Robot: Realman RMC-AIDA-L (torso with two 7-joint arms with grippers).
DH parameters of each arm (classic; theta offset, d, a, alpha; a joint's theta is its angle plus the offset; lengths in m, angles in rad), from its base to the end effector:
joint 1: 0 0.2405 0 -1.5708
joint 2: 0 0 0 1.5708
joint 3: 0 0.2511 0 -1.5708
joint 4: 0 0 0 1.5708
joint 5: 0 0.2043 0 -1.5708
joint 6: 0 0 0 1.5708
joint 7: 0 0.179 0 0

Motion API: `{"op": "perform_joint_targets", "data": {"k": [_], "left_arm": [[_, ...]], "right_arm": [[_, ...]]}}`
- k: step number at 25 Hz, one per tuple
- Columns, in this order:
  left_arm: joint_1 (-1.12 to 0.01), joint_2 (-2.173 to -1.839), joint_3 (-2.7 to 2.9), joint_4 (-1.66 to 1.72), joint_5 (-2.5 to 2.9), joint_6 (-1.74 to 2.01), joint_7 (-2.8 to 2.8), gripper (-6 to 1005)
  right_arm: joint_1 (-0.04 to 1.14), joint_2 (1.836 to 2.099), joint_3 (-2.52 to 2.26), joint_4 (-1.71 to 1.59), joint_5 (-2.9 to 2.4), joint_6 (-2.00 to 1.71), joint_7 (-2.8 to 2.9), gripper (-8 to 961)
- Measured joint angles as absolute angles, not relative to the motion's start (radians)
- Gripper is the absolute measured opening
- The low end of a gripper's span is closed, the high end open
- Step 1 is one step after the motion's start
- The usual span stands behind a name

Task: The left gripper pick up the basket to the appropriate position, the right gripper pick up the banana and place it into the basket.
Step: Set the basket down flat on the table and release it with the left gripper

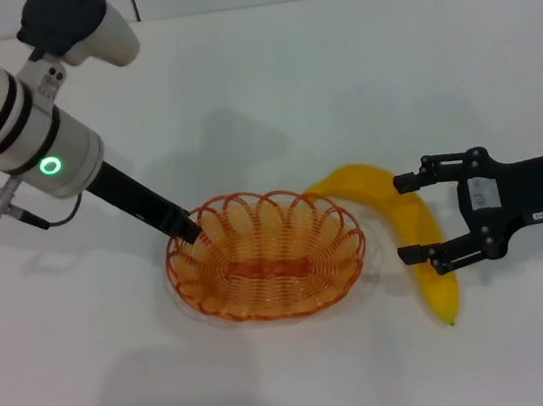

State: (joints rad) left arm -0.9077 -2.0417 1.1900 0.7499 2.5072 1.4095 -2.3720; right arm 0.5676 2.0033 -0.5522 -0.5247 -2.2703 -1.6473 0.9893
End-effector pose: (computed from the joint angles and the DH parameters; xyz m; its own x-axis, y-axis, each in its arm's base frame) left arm -0.1923 0.3920 -0.0633 0.7116 0.6724 -0.2037 0.6175 -0.7368 -0.2752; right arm 0.2747 0.3106 -0.0261 0.9381 -0.1008 -0.3314 -0.1619 -0.9734 -0.1620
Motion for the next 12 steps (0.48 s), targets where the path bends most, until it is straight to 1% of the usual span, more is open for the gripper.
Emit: {"op": "perform_joint_targets", "data": {"k": [5, 11, 12], "left_arm": [[-0.908, -2.042, 1.198, 0.75, 2.508, 1.408, -2.375, 54], [-0.908, -2.043, 1.198, 0.75, 2.508, 1.406, -2.382, 116], [-0.908, -2.043, 1.198, 0.75, 2.508, 1.405, -2.382, 151]], "right_arm": [[0.568, 2.005, -0.552, -0.525, -2.27, -1.647, 0.989, 889], [0.568, 2.005, -0.552, -0.525, -2.27, -1.647, 0.989, 889], [0.568, 2.005, -0.552, -0.525, -2.27, -1.647, 0.989, 889]]}}
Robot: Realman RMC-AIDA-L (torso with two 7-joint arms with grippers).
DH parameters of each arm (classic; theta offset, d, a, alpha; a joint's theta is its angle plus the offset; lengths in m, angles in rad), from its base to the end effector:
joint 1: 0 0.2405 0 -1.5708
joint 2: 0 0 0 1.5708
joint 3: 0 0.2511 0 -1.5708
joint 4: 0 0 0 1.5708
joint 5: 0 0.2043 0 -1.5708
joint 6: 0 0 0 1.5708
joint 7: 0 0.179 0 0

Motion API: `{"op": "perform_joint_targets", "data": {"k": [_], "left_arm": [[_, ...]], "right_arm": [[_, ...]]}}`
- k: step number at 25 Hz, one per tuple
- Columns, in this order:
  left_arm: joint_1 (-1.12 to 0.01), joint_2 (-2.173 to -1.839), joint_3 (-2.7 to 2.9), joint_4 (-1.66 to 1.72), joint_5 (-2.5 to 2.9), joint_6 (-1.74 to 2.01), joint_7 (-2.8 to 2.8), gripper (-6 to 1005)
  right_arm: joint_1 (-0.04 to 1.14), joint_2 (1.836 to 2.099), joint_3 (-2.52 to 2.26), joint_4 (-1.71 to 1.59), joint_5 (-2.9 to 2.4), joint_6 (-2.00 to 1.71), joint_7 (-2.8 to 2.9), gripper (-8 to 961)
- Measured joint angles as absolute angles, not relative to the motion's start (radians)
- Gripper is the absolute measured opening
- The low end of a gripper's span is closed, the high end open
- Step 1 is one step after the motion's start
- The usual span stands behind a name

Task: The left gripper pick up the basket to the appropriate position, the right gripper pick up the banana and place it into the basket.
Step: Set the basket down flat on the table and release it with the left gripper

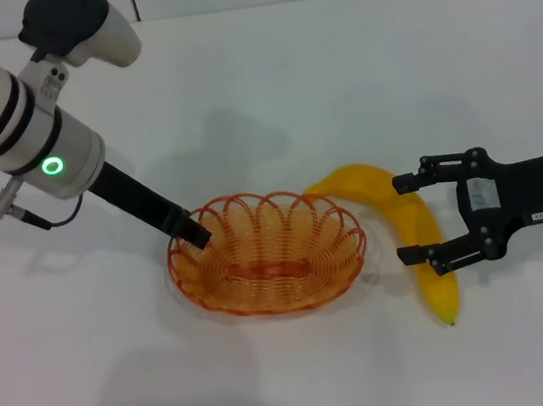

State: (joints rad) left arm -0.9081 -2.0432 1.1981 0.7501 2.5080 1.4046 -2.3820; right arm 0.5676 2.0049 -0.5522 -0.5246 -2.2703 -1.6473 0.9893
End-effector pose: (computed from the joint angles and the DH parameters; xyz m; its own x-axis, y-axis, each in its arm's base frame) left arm -0.1922 0.3919 -0.0645 0.7084 0.6753 -0.2053 0.6187 -0.7341 -0.2799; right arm 0.2743 0.3103 -0.0268 0.9376 -0.1012 -0.3327 -0.1621 -0.9736 -0.1608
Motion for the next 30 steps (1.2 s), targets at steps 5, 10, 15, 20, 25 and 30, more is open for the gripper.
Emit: {"op": "perform_joint_targets", "data": {"k": [5, 10, 15, 20, 25, 30], "left_arm": [[-0.907, -2.045, 1.198, 0.757, 2.508, 1.391, -2.377, 327], [-0.902, -2.045, 1.199, 0.768, 2.501, 1.391, -2.371, 543], [-0.889, -2.045, 1.203, 0.804, 2.498, 1.402, -2.37, 789], [-0.778, -2.044, 1.251, 1.002, 2.452, 1.465, -2.375, 818], [-0.545, -2.043, 1.322, 1.397, 2.352, 1.5, -2.367, 841], [-0.343, -2.044, 1.35, 1.608, 2.237, 1.48, -2.233, 838]], "right_arm": [[0.567, 2.005, -0.552, -0.525, -2.27, -1.647, 0.989, 889], [0.563, 2.003, -0.547, -0.525, -2.27, -1.647, 0.989, 889], [0.559, 2.001, -0.543, -0.525, -2.27, -1.648, 0.989, 889], [0.553, 1.998, -0.5, -0.525, -2.27, -1.65, 0.989, 889], [0.54, 1.993, -0.457, -0.525, -2.27, -1.652, 0.989, 889], [0.53, 1.989, -0.45, -0.525, -2.27, -1.652, 0.989, 889]]}}
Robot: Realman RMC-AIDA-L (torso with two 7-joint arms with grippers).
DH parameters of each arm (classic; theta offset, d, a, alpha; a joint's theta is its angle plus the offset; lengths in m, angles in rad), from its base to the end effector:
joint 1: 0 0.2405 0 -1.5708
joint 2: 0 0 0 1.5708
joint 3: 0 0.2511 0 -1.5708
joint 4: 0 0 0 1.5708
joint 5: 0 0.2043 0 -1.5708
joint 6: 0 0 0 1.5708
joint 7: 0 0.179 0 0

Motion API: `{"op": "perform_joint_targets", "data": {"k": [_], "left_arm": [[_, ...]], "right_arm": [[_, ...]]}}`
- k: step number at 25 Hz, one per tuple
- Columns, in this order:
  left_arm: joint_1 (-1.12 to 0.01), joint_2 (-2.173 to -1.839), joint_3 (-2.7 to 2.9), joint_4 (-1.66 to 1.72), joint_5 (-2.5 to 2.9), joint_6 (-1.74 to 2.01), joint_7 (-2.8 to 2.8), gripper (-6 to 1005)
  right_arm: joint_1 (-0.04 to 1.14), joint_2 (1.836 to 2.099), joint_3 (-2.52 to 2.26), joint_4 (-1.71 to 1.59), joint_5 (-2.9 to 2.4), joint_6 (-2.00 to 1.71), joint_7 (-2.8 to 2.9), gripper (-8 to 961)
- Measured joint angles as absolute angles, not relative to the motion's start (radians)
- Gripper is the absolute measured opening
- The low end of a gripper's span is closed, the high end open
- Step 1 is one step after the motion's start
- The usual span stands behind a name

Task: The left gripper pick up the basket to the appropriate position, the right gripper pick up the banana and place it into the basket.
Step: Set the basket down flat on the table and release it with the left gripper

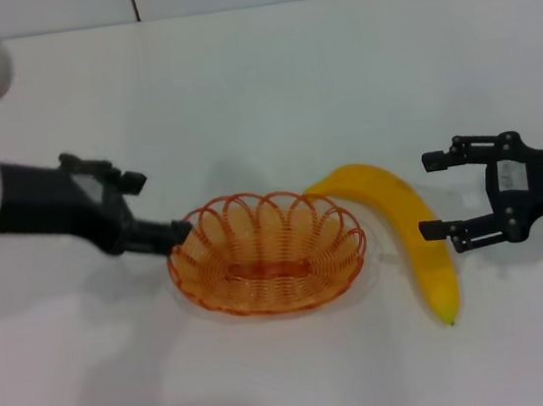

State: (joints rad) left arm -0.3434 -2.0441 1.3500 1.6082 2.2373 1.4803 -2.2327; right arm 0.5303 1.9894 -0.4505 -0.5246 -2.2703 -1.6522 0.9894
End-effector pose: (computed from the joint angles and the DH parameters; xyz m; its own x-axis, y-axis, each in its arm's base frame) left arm -0.1742 0.3274 0.0017 0.9236 0.3815 0.0373 0.3699 -0.8613 -0.3483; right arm 0.2893 0.3099 -0.0096 0.9145 -0.1432 -0.3784 -0.2439 -0.9413 -0.2334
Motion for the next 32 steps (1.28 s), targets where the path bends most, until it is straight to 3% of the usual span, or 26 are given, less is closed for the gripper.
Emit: {"op": "perform_joint_targets", "data": {"k": [6, 10, 18, 27, 32], "left_arm": [[-0.178, -2.044, 1.33, 1.521, 2.024, 1.438, -1.836, 834], [-0.141, -2.042, 1.223, 1.293, 1.877, 1.45, -1.557, 831], [-0.214, -2.031, 0.864, 0.842, 1.927, 1.59, -1.247, 830], [-0.269, -2.033, 0.76, 0.769, 2.0, 1.607, -1.202, 831], [-0.277, -2.034, 0.757, 0.766, 1.995, 1.602, -1.195, 831]], "right_arm": [[0.519, 1.987, -0.45, -0.525, -2.26, -1.652, 0.989, 889], [0.509, 1.983, -0.449, -0.525, -2.253, -1.652, 0.99, 889], [0.503, 1.98, -0.449, -0.531, -2.236, -1.662, 1.015, 889], [0.509, 1.964, -0.449, -0.543, -2.228, -1.675, 1.099, 888], [0.504, 1.971, -0.449, -0.688, -2.172, -1.757, 1.201, 888]]}}
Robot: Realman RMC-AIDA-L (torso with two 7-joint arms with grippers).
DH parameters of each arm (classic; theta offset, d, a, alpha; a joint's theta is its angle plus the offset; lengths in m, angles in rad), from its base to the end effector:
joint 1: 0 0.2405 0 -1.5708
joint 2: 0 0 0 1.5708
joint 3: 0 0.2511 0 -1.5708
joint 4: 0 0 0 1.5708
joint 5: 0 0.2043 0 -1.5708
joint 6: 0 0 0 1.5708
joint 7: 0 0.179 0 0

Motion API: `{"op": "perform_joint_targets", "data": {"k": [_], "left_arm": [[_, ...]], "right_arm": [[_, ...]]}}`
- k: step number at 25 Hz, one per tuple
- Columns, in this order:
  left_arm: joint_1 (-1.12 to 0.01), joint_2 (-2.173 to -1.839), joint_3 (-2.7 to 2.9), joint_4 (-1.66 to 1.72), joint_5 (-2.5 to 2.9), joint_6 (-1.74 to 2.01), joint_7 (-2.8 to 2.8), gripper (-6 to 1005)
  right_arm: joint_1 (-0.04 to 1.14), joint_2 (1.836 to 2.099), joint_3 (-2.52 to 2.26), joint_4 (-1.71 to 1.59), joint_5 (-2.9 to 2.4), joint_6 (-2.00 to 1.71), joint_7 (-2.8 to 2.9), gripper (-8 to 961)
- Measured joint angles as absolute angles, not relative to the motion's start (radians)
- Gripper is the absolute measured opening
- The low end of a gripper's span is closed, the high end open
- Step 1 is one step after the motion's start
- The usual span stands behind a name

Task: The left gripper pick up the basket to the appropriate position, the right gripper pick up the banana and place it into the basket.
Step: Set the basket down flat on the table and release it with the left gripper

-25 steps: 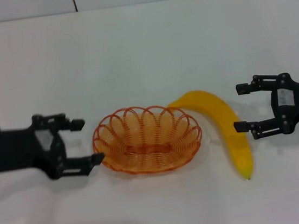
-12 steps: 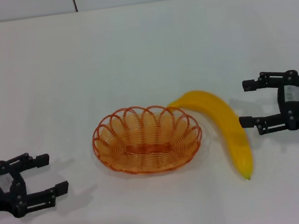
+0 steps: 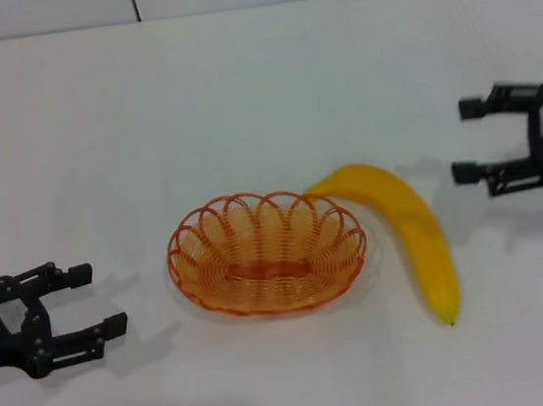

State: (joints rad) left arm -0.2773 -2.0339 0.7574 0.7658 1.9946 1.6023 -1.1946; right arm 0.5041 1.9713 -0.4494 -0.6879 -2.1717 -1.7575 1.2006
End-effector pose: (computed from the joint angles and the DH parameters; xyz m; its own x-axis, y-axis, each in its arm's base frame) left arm -0.3131 0.2728 -0.0036 0.8753 0.2890 0.3877 0.4051 -0.8761 -0.2615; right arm 0.2784 0.3186 0.0348 0.8709 -0.2021 -0.4480 -0.3373 -0.9088 -0.2457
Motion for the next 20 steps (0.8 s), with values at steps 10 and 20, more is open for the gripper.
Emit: {"op": "perform_joint_targets", "data": {"k": [10, 20], "left_arm": [[-0.313, -2.036, 0.756, 0.763, 1.991, 1.601, -1.198, 831], [-0.317, -2.036, 0.744, 0.762, 1.989, 1.601, -1.197, 831]], "right_arm": [[0.508, 2.021, -0.609, -1.306, -2.213, -1.885, 1.816, 888], [0.552, 2.024, -1.001, -1.513, -2.355, -1.839, 2.128, 887]]}}
